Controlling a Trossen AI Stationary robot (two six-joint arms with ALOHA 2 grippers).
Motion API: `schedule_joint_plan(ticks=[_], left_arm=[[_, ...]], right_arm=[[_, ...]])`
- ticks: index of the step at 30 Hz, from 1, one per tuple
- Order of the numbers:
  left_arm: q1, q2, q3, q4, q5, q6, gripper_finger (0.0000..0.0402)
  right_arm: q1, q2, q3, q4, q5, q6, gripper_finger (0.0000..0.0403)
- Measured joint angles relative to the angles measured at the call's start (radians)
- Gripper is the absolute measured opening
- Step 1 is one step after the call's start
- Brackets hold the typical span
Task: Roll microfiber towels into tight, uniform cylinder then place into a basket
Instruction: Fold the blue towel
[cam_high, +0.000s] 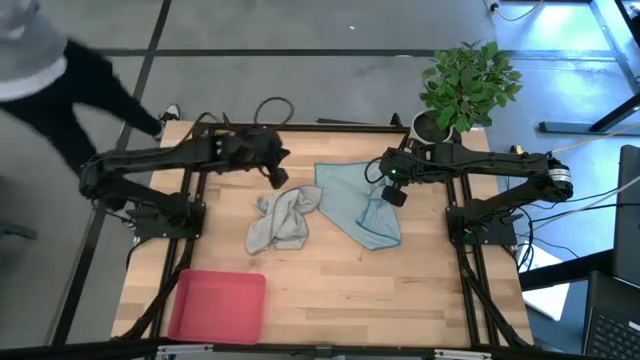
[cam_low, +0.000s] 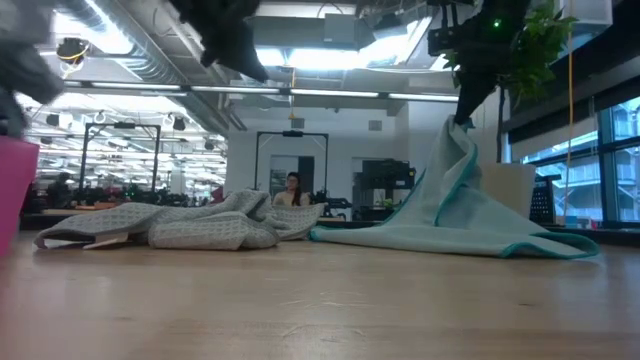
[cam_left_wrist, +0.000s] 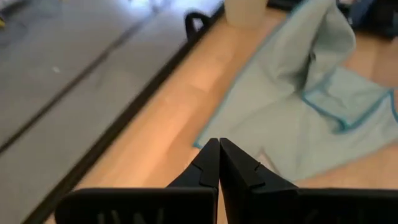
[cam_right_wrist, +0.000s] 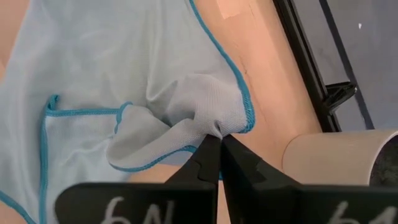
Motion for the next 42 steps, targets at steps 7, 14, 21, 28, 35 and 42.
schedule_joint_plan(ticks=[7, 14, 21, 28, 35, 42], left_arm=[[0.042, 0.095, 0.054, -0.038, 0.040, -0.027, 0.0000], [0.077, 0.109, 0.055, -0.064, 0.041, -0.032, 0.0028], [0.121, 0.142, 0.055, -0.047, 0.089, -0.093, 0.0080], [0.179, 0.290, 0.082, -0.001, 0.199, -0.107, 0.0081], [0.225, 0.488, 0.215, 0.000, 0.198, -0.107, 0.0081], [0.228, 0.633, 0.333, -0.007, 0.201, -0.077, 0.0080]], right_arm=[[0.000, 0.000, 0.000, 0.000, 0.000, -0.009, 0.0010], [0.000, 0.000, 0.000, 0.000, 0.000, -0.007, 0.0010], [0.000, 0.000, 0.000, 0.006, -0.001, -0.005, 0.0010], [0.000, 0.000, 0.000, 0.029, -0.001, -0.003, 0.0010], [0.000, 0.000, 0.000, 0.041, -0.001, -0.003, 0.0010], [0.000, 0.000, 0.000, 0.045, -0.001, -0.003, 0.0010]])
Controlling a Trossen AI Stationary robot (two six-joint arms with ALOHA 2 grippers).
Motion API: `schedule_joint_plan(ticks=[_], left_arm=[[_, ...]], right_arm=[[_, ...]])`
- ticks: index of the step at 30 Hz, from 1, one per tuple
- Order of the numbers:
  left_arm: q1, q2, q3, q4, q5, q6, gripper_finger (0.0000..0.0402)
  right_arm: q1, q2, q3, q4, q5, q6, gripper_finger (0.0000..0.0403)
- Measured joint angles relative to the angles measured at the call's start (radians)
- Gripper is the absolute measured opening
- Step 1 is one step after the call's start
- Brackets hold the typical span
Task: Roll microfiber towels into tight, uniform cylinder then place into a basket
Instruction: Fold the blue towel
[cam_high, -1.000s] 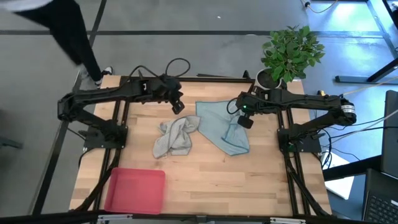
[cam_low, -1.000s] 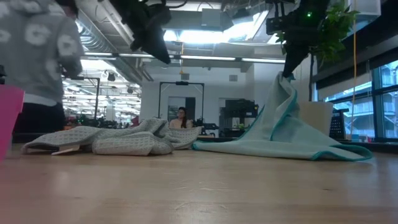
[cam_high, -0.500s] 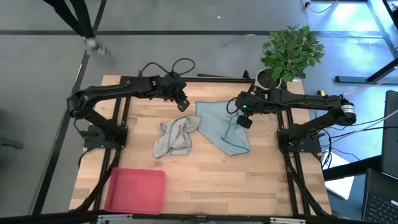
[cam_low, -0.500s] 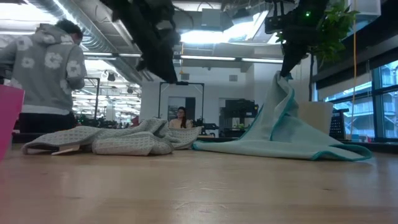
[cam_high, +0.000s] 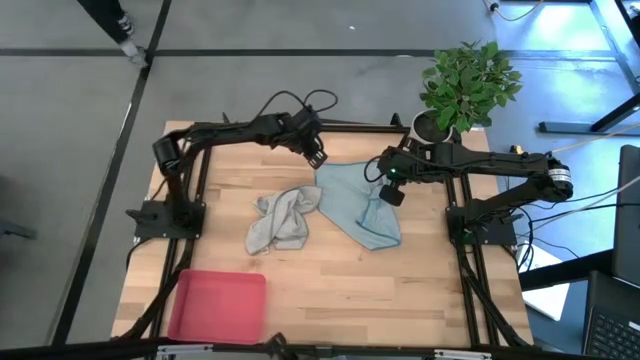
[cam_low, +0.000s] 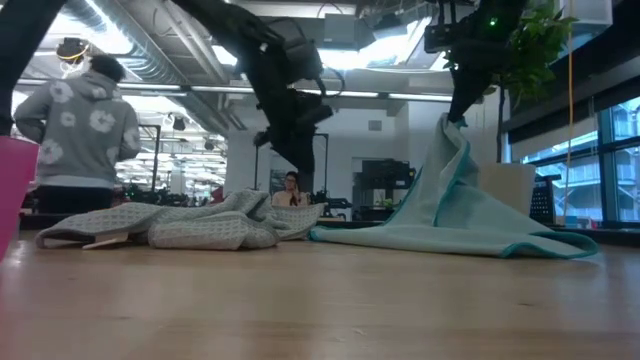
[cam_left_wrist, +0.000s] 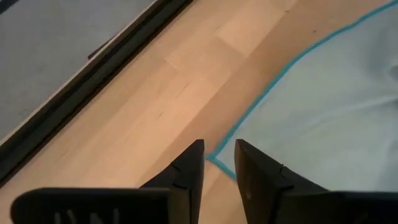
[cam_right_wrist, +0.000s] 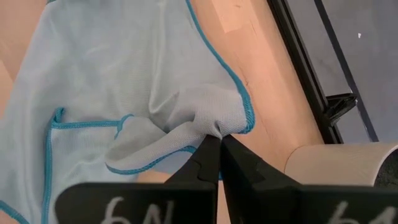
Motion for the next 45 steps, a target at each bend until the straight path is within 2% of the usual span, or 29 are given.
schedule_joint_plan(ticks=[6, 16, 27, 38, 45], left_arm=[[0.001, 0.079, 0.032, -0.003, 0.070, 0.024, 0.0080], [0.010, 0.161, 0.032, -0.008, 0.076, 0.024, 0.0080], [0.017, 0.170, 0.032, -0.016, 0.163, 0.005, 0.0080], [0.005, 0.166, 0.032, -0.115, 0.163, 0.050, 0.0080], [0.038, 0.166, 0.032, -0.101, 0.163, 0.068, 0.0080]], right_arm=[[0.000, 0.000, 0.000, 0.000, 0.000, 0.000, 0.0010], [0.000, 0.000, 0.000, 0.000, 0.000, -0.003, 0.0010], [0.000, 0.000, 0.000, 0.009, 0.000, -0.004, 0.0010], [0.000, 0.000, 0.000, 0.019, 0.000, -0.004, 0.0010], [0.000, 0.000, 0.000, 0.019, 0.010, -0.040, 0.0010]])
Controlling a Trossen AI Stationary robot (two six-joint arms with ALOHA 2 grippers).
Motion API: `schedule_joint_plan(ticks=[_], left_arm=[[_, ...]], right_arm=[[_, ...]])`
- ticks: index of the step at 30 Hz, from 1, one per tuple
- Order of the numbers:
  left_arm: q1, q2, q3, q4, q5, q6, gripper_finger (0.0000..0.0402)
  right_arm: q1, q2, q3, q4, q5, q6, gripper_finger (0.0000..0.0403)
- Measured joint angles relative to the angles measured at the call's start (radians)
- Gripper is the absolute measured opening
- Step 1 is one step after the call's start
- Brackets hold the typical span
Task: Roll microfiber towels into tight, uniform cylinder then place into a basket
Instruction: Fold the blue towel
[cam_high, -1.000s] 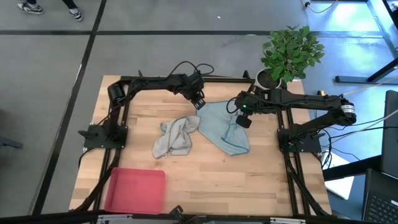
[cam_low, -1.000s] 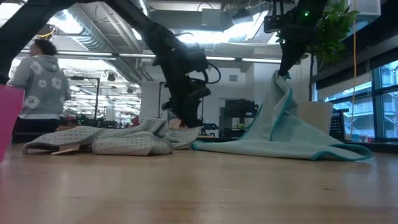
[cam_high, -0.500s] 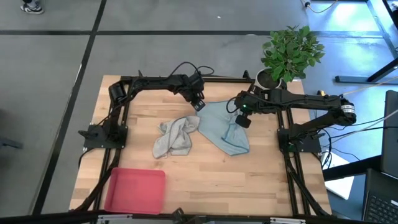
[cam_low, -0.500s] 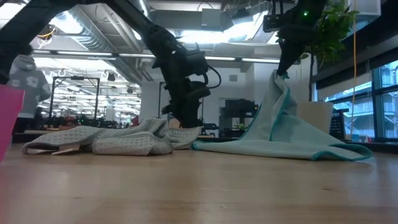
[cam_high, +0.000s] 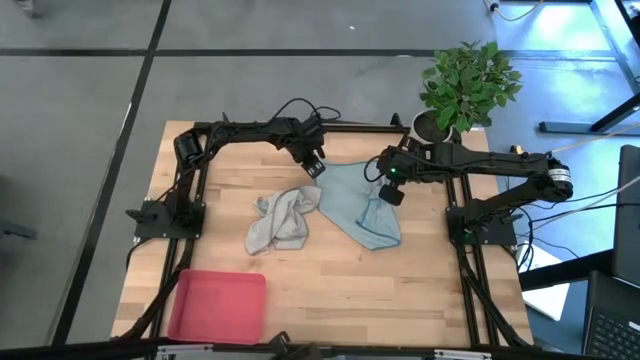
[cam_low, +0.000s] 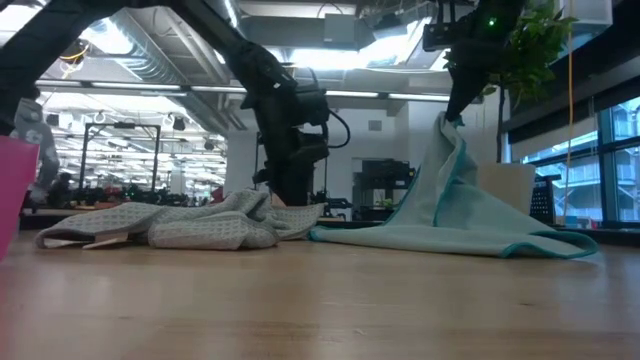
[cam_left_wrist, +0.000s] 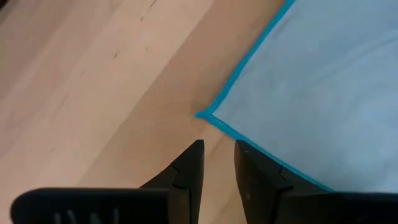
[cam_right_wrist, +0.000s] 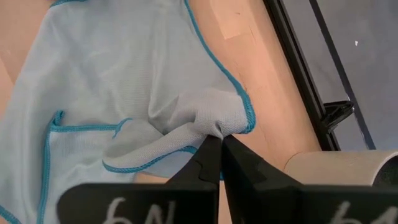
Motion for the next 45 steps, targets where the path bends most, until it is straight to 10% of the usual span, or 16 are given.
schedule_joint_plan(ticks=[8, 25, 45], left_arm=[[0.045, 0.000, 0.000, 0.000, 0.129, 0.059, 0.0080], [0.067, -0.003, 0.132, -0.194, 0.041, 0.090, 0.0080], [-0.219, -0.007, 0.048, -0.156, 0.041, 0.133, 0.0080]], right_arm=[[0.000, 0.000, 0.000, 0.003, 0.000, -0.016, 0.0010], [0.000, 0.000, 0.000, 0.066, 0.000, -0.012, 0.0010], [0.140, 0.000, 0.000, -0.222, -0.183, 0.252, 0.0010]])
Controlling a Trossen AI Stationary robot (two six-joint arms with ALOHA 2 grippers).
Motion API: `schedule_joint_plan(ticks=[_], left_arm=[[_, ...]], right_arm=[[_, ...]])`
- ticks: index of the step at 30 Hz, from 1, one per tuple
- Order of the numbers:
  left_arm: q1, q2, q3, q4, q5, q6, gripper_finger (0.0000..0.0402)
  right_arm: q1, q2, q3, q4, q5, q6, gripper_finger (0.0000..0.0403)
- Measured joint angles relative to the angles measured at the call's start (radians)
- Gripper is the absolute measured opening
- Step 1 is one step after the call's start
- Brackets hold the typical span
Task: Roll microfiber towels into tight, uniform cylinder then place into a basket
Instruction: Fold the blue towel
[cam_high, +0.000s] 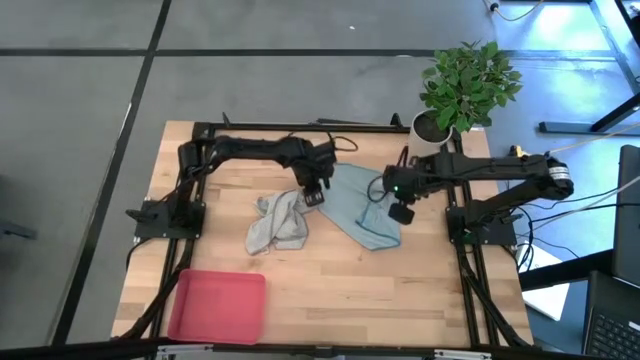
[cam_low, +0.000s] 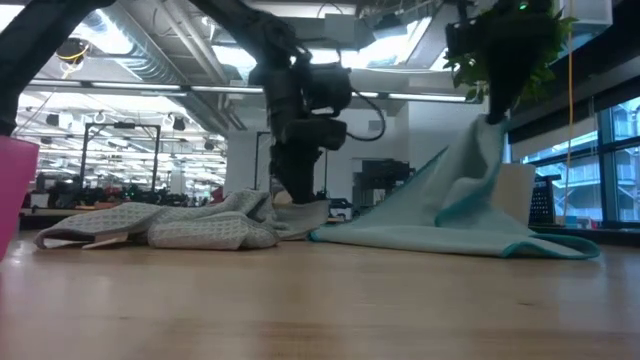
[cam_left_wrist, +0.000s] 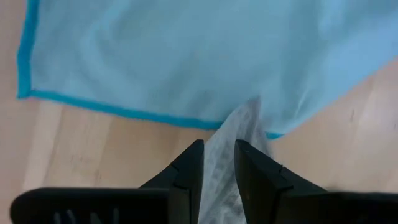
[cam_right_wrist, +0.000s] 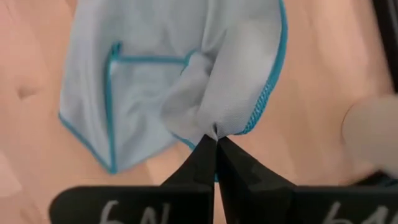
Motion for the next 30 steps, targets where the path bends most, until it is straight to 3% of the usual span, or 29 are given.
schedule_joint_plan(ticks=[6, 13, 20, 30], left_arm=[[-0.070, 0.000, 0.000, 0.021, -0.105, -0.040, 0.0080], [-0.081, 0.000, 0.049, 0.052, -0.115, -0.052, 0.0080], [-0.068, -0.002, 0.144, 0.037, -0.168, 0.030, 0.0080], [-0.110, 0.004, 0.106, 0.120, -0.164, 0.086, 0.0080]], right_arm=[[0.148, 0.000, 0.000, -0.096, -0.022, 0.168, 0.0010], [0.304, 0.000, 0.000, -0.121, -0.023, 0.280, 0.0010], [0.354, 0.000, 0.000, -0.120, 0.012, 0.288, 0.0010], [0.466, 0.000, 0.000, -0.121, -0.025, 0.364, 0.0010]])
